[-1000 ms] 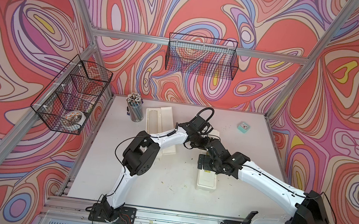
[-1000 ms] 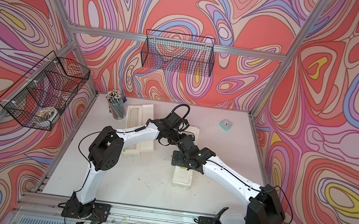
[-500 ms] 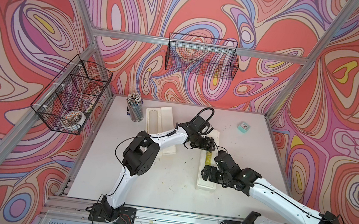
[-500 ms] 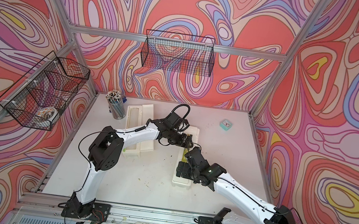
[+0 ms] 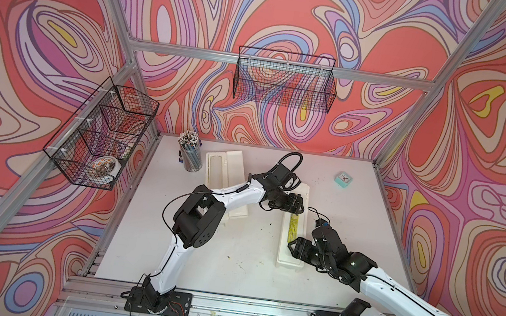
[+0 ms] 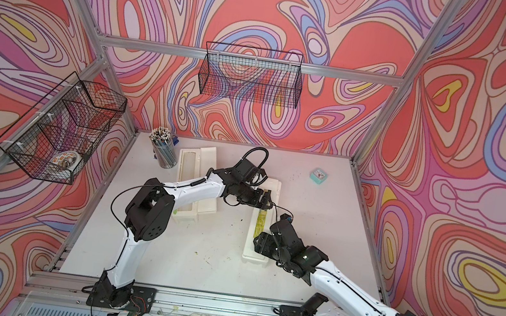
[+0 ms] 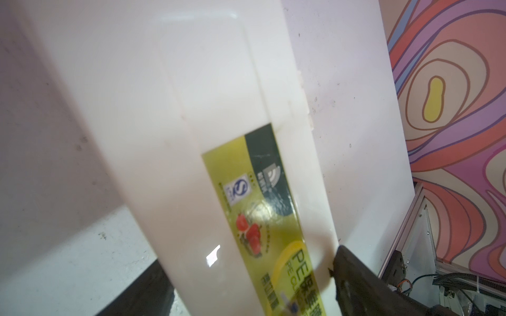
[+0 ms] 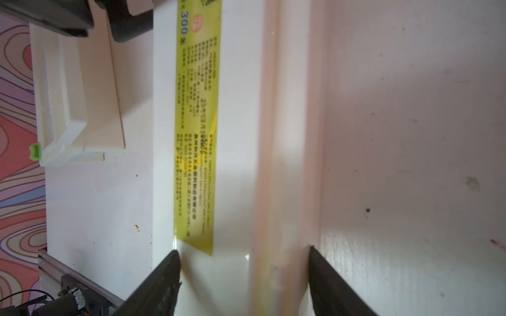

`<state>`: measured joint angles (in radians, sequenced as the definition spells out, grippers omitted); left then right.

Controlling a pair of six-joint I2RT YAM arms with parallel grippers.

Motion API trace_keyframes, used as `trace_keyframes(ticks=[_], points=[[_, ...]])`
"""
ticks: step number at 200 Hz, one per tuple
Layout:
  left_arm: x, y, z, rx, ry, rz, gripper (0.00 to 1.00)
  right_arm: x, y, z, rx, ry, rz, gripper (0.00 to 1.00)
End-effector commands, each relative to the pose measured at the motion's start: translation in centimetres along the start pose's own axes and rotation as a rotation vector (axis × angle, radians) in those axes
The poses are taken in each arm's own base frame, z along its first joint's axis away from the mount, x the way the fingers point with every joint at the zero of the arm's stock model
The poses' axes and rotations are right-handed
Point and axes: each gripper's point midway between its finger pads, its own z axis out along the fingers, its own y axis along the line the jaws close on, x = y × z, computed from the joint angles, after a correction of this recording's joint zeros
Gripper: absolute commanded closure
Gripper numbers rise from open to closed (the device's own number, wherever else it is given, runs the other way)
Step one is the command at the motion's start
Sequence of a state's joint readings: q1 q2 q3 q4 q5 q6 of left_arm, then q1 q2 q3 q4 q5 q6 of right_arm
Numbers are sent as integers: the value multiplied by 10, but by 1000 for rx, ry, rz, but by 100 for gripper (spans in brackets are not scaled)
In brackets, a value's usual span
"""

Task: Put plastic wrap rolls into dispensers
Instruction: Close the lid on the plastic wrap cutting box.

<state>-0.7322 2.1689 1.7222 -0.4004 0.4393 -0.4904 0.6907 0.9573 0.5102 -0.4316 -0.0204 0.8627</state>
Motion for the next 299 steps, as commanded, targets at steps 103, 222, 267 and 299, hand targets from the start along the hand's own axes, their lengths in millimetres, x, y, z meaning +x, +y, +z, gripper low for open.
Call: trace_keyframes(ticks=[103,222,267,299], points=[[36,31,20,-110,106,-38,11,59,-56,24,201,226,63,24],[39,37,20,-148,121,-21,11,81,-81,10,272,299,72,60],[35,34,16,-144,114,-14,10,90,-85,13,325,379,63,70],[34,32,12,-145,115,-5,9,84,-85,10,360,374,75,60]])
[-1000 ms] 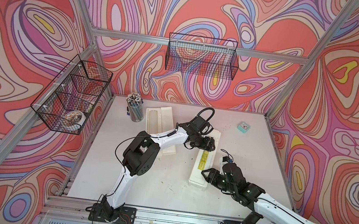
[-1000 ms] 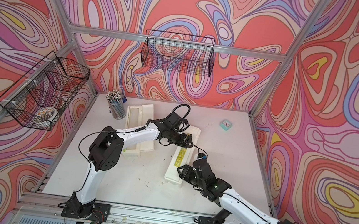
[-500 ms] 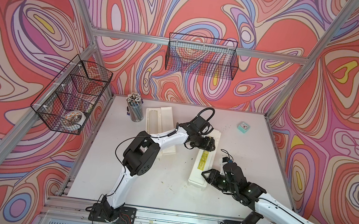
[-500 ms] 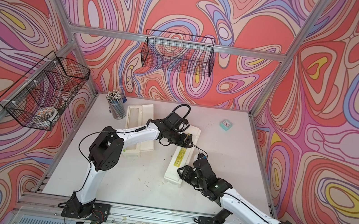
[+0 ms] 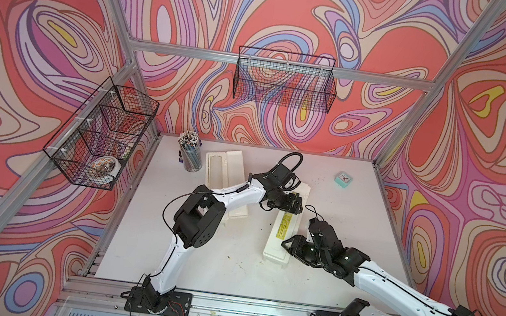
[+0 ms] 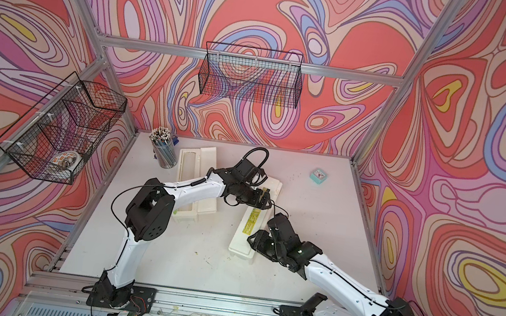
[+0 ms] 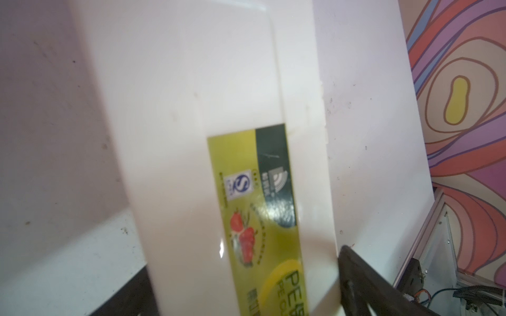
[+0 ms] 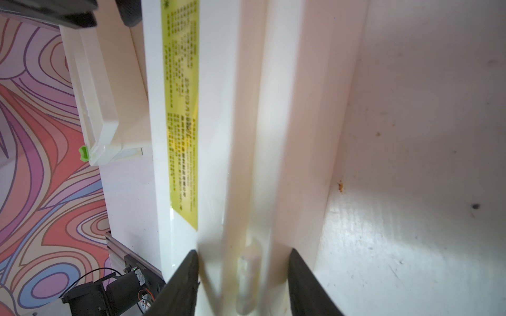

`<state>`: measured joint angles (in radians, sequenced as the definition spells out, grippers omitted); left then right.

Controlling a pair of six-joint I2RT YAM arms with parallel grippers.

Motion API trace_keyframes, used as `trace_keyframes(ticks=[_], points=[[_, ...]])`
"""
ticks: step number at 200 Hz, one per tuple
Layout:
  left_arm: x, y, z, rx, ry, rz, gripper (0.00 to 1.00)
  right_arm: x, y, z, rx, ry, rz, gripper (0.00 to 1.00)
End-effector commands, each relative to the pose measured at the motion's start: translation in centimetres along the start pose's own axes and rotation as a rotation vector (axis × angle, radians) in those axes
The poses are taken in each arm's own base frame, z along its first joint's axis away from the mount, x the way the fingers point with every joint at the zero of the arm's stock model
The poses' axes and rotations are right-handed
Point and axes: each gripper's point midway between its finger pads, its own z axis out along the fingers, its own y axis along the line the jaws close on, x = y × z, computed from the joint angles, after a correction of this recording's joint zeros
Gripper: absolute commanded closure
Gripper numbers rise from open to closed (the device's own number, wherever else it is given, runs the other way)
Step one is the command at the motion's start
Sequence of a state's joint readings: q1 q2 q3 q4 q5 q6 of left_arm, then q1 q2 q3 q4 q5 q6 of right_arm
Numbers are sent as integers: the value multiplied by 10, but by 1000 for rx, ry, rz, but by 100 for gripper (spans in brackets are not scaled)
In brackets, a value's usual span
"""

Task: Put plastic wrap rolls into dispensers
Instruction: Close the lid on the plastic wrap cutting box.

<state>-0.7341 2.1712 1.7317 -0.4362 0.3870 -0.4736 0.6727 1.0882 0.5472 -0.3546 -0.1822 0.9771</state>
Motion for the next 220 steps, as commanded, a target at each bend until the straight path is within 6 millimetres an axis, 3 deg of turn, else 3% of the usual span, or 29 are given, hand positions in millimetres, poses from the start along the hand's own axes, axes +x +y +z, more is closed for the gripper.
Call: trace_keyframes(ticks=[1,11,45,52,54,57,98,138,220], points=[[33,21,14,-86,116,-10,9,61,-116,-7,455,217,-12,59],[33,21,14,-84,116,-11,9,56,-114,-10,446,182,-7,43],[32,20,14,-81,113,-20,9,48,-105,-12,409,135,-9,24],[31,20,14,-81,111,-24,9,45,-104,-13,410,123,-11,12],[32,20,14,-82,112,-27,9,45,-105,-14,412,120,-11,4],[32,20,14,-81,112,-30,9,43,-104,-15,411,114,-8,2],[39,24,19,-79,121,-64,10,29,-90,-12,332,31,-20,2],[43,26,20,-79,126,-77,10,18,-58,3,164,-8,-32,2],[45,29,24,-88,129,-92,11,24,-28,7,-5,27,-96,2]])
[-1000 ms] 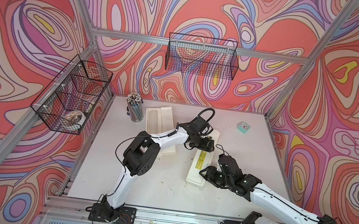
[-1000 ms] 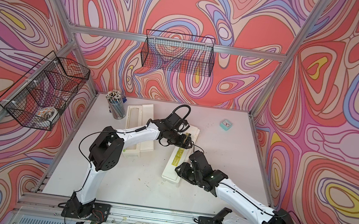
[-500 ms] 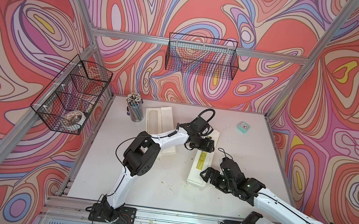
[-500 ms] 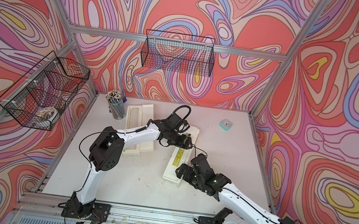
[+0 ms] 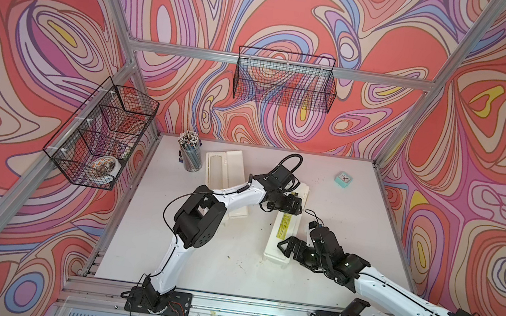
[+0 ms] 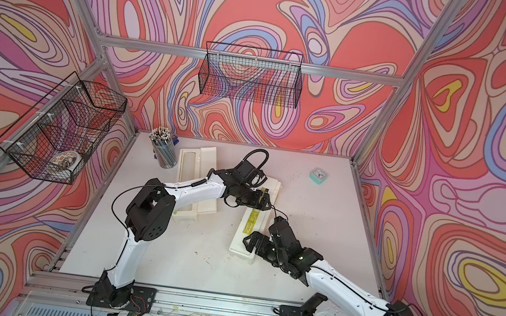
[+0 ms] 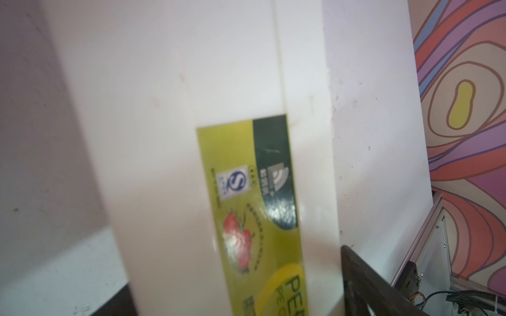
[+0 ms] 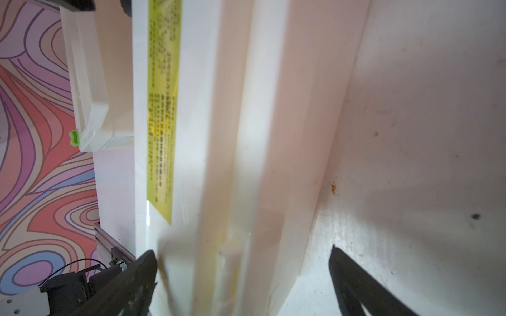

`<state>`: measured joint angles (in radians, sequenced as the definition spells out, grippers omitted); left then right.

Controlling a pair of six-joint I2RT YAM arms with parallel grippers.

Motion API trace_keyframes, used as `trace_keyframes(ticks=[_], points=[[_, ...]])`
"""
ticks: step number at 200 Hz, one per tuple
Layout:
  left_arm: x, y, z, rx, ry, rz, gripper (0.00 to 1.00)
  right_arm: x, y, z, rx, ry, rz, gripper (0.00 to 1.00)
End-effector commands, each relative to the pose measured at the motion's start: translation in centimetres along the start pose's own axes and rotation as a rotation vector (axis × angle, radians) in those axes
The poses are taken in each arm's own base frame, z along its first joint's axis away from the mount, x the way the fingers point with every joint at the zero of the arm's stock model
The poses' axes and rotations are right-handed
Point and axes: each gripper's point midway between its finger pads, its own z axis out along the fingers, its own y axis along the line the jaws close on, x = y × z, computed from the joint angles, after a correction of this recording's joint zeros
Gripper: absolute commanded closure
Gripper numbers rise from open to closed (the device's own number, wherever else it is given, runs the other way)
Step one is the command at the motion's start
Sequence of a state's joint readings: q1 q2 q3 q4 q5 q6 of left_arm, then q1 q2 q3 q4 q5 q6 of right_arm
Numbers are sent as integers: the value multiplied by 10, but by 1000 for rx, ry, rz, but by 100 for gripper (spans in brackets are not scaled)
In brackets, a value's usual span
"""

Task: Put plastic wrap rolls into dispensers
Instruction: Close the lid on the plastic wrap cutting box.

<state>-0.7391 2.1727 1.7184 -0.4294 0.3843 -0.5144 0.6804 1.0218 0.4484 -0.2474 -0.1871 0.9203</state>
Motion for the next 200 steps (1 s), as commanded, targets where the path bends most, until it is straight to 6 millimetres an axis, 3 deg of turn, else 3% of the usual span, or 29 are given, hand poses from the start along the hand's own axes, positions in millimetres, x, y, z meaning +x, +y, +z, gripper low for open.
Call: trace_keyframes(ticks=[1,74,146,166,200], points=[[38,29,21,-85,118,-52,11,20,-23,4,54,62,-20,2],[40,32,23,-91,124,-63,11,56,-61,18,119,158,137,24],[47,36,24,-101,132,-73,11,64,-91,9,221,121,229,48],[47,37,24,-103,138,-63,11,60,-93,3,268,114,205,39],[42,33,19,-98,122,-30,10,5,-64,-27,265,-90,103,8]])
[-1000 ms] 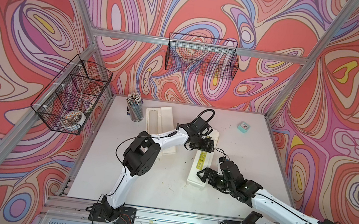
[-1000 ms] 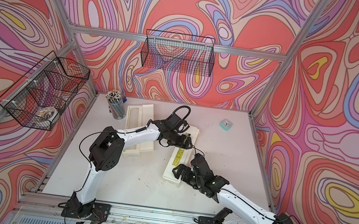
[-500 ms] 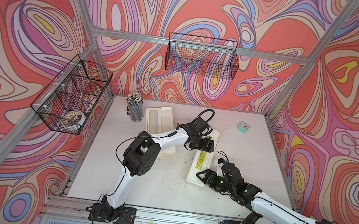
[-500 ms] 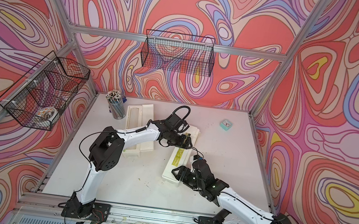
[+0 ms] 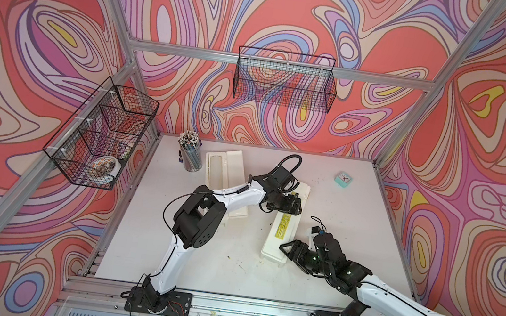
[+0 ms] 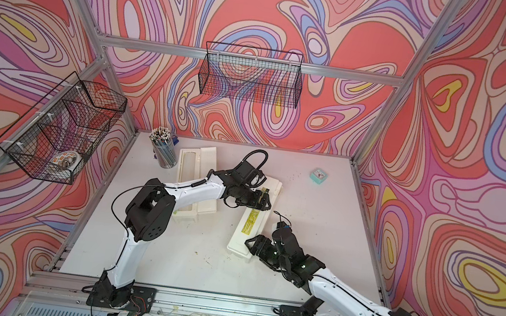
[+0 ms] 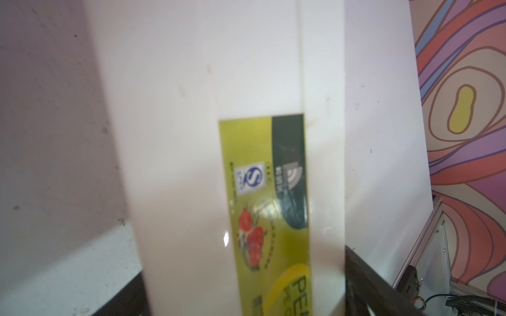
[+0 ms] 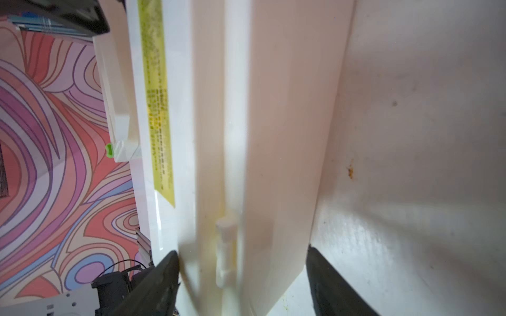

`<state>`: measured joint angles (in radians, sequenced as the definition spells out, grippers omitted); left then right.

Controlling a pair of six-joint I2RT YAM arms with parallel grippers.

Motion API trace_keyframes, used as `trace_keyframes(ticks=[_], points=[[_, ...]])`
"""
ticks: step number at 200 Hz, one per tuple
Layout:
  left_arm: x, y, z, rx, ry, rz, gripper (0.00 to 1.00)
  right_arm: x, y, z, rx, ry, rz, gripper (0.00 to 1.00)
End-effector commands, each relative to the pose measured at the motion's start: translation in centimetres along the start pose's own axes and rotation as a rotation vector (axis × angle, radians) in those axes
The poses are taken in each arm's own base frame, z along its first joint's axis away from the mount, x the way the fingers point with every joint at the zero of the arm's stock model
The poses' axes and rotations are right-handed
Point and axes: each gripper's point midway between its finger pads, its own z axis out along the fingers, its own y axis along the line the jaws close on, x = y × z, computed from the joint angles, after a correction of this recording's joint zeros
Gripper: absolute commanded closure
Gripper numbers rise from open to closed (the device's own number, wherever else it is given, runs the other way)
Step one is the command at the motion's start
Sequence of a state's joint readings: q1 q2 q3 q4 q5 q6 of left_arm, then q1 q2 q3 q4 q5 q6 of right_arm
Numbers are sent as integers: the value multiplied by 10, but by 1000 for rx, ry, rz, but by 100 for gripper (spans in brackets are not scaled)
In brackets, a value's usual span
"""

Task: Put plastic wrap rolls into dispensers
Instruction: Close the lid on the plastic wrap cutting box.

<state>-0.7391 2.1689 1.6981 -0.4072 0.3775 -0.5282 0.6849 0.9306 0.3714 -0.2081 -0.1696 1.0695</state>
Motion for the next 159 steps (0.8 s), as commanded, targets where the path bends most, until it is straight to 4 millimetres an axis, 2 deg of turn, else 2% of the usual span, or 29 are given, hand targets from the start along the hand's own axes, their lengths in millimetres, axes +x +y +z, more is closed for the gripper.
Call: trace_keyframes(ticks=[1,17,41,71,89,106,126,144,159], points=[[40,30,17,-94,129,-17,10,-10,-55,-24,293,-75,-44,8],[35,24,14,-74,118,8,9,-31,-42,-36,285,-140,-77,2],[29,18,12,-62,118,31,9,-63,-26,-49,250,-195,-99,2],[33,18,11,-53,129,45,9,-123,-17,-63,161,-294,-56,2],[36,17,13,-38,133,46,9,-163,-13,-60,62,-313,-14,2],[36,17,16,-34,146,48,9,-195,-1,-48,34,-314,-79,2],[37,16,17,-26,148,54,10,-224,17,-28,-21,-292,-140,2],[38,16,17,-22,155,58,10,-239,25,-7,-72,-266,-156,2],[42,16,18,-14,165,53,10,-246,21,12,-81,-229,-143,2]])
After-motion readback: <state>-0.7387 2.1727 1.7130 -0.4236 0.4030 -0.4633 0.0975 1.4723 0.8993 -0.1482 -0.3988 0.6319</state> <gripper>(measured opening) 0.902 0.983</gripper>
